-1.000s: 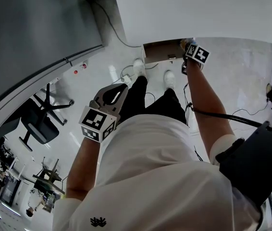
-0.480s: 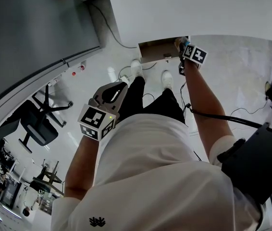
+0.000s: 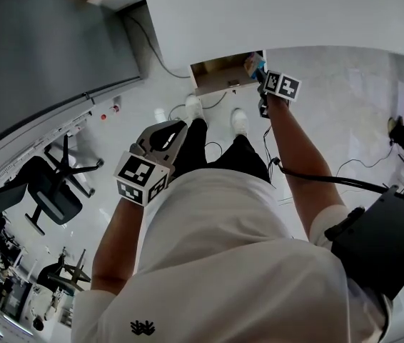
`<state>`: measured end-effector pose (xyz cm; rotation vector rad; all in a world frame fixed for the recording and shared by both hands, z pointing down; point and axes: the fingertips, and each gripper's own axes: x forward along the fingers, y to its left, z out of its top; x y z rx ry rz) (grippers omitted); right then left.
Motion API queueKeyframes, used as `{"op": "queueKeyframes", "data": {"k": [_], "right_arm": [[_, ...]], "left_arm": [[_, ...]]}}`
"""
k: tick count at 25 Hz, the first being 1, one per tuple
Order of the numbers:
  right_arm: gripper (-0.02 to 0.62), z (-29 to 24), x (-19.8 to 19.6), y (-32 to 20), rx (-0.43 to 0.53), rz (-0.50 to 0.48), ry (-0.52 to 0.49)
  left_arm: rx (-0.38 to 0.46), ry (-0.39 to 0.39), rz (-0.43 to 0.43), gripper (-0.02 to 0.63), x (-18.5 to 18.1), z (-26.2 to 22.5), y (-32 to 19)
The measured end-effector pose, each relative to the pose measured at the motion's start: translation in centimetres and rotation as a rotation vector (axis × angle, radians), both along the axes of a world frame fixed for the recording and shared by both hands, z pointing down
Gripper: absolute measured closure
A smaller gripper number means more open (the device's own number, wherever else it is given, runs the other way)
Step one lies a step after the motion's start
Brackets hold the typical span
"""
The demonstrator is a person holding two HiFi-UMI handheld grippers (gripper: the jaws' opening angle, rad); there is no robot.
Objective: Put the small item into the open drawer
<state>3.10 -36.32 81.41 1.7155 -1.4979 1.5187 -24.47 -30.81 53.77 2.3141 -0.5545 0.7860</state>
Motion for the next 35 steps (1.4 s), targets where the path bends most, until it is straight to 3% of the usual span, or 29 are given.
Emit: {"op": "queueKeyframes", "data": {"k": [7,14,20,27,35], "right_arm": [[0.402,-3.5,0.8,3.7,0.012,-0.142,-0.034],[0.540,-9.5,1.7,10.8,0.018,-0.446,-0.019],[0.560,-13.4,1.0,16.6,0.047,-0.682,0.005],[0.563,-21.1,2.3,22.3,0.154,-0.818,0.008],[0.563,-26.3,3.3,27.5,0.258,-0.871,0.006]], "left_arm": [[0.045,0.017,0.012,0.574,3.6,-2.0,2.1],[0.106,0.047,-0.027,0.575,8.3,-5.8,6.4],[0.150,0.050,-0.057,0.575,10.7,-6.2,9.3],[0.184,0.057,-0.160,0.575,12.8,-7.6,13.0],[0.163,0.059,-0.259,0.575,12.8,-7.5,17.0]]}}
